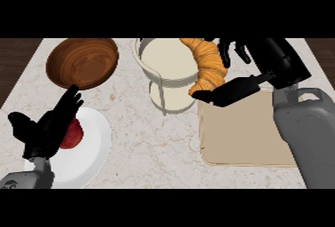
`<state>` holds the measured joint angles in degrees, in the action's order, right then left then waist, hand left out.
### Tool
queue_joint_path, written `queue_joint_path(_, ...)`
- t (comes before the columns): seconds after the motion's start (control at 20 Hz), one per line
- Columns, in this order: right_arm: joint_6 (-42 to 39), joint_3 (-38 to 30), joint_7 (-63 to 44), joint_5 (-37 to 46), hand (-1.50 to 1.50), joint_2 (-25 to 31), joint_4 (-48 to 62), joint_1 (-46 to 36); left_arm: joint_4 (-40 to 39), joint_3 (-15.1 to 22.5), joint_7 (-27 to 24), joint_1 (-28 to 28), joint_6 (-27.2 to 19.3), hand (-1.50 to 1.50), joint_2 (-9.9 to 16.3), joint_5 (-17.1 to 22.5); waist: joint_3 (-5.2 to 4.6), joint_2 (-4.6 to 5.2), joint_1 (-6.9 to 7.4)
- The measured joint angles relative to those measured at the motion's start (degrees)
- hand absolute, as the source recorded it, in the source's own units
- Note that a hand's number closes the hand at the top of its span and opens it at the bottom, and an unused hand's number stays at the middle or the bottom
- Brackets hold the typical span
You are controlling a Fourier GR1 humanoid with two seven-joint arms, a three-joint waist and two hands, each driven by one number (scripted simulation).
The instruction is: Pick the croissant from the tray and place it in the tiered basket
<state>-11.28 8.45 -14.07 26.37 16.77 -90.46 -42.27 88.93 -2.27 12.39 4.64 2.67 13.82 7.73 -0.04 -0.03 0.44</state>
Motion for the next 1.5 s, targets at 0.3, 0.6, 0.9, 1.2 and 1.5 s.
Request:
queue_joint_path(0.3,1.1,2.44,-5.32,4.39,1.5,-6.73,5.44,-5.5,2.31,-0.14,1.88,-0.11,-0.12,0.0,-0.62,-0.3,0.01,0.01,0.12)
queue_joint_path(0.6,1.55,2.86,-6.47,7.74,1.5,-10.56,10.9,-7.42,0.99,-1.27,0.76,-0.33,1.07,0.0,-0.68,-0.53,0.01,0.06,0.0)
queue_joint_path(0.9,5.57,2.06,-1.28,11.69,1.5,-12.86,20.13,-9.88,0.58,-1.36,0.56,0.4,1.11,0.0,-1.51,-1.35,0.07,0.0,0.08)
queue_joint_path(1.2,12.22,1.8,2.16,14.65,1.5,-15.32,27.48,-12.3,0.92,-1.76,-0.52,-0.89,2.11,0.0,-1.46,-1.8,0.2,-0.41,0.18)
queue_joint_path(1.5,22.35,0.04,6.6,12.38,-1.5,-16.45,34.46,-15.12,0.44,-1.41,-0.32,-0.19,1.72,0.0,-2.41,-2.44,0.15,-0.35,0.71)
